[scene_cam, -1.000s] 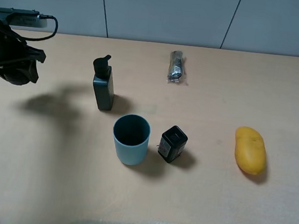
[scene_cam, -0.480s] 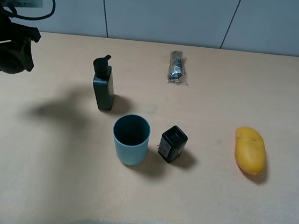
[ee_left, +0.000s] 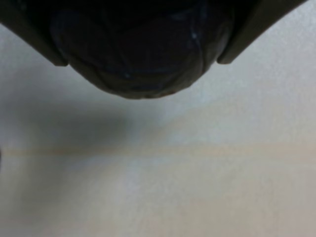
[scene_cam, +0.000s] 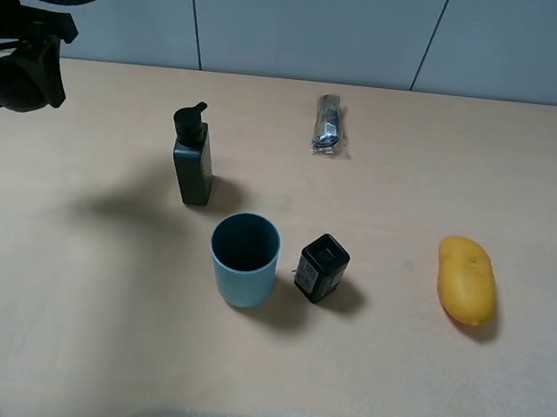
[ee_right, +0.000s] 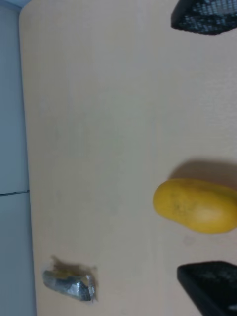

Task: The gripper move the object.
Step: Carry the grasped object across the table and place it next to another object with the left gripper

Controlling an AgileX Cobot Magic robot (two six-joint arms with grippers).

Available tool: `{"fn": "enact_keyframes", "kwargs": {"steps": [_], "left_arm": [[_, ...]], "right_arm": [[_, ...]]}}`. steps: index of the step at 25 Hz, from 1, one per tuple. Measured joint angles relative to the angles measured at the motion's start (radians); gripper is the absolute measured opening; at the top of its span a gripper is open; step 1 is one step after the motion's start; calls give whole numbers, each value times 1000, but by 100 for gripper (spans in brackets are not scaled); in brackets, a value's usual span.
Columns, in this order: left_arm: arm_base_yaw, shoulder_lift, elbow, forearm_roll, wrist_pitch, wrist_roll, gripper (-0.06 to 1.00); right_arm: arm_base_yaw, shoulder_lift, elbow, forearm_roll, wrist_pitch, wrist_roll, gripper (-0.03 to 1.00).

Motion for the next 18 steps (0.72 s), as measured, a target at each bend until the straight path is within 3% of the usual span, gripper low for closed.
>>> {"fn": "enact_keyframes", "kwargs": {"steps": [12,18], "left_arm": [[-107,0,-180,4,69,-68,61],[-178,0,-264,59,82,-117,61]], "right_arm": [[0,0,0,0,0,0,69],[0,0,0,0,0,0,69]]}}
